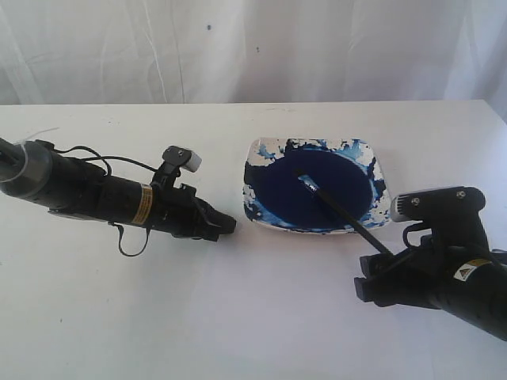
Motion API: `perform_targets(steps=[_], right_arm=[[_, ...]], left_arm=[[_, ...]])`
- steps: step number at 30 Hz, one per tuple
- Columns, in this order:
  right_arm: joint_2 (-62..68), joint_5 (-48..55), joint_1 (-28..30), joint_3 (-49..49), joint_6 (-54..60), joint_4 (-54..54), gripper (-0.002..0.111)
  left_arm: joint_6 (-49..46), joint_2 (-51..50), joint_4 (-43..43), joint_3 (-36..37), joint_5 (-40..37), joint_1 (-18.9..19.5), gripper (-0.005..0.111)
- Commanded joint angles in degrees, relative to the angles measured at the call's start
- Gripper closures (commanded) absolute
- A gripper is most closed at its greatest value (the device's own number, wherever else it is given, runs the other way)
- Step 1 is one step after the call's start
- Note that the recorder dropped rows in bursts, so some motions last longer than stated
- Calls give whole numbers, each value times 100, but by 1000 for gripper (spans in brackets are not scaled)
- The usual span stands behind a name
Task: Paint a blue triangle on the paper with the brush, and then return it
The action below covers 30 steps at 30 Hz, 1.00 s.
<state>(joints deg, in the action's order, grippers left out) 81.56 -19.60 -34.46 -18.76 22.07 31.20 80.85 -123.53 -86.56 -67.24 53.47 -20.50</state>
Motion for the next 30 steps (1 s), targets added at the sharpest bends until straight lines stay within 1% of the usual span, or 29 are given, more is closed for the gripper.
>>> perform_targets(steps=[1,4,11,18,28,30], right_arm=[[5,26,-16,0,59,34,33],[5,36,-16,3,59,45,34],[5,279,-16,14,59,45,41],[5,123,-16,14,71,214,42],[5,223,-16,14,85,298,42],[32,197,-16,14,85,310,44]], left_arm=[[-7,12,-85,-16,-261,-20,107],[-7,12,-85,-16,-261,-20,107],[-7,12,-85,-16,-261,-20,107],[-7,12,-85,-16,-261,-20,107],[-7,12,-85,-16,-261,-20,107],[-7,12,-85,-16,-261,-20,107]])
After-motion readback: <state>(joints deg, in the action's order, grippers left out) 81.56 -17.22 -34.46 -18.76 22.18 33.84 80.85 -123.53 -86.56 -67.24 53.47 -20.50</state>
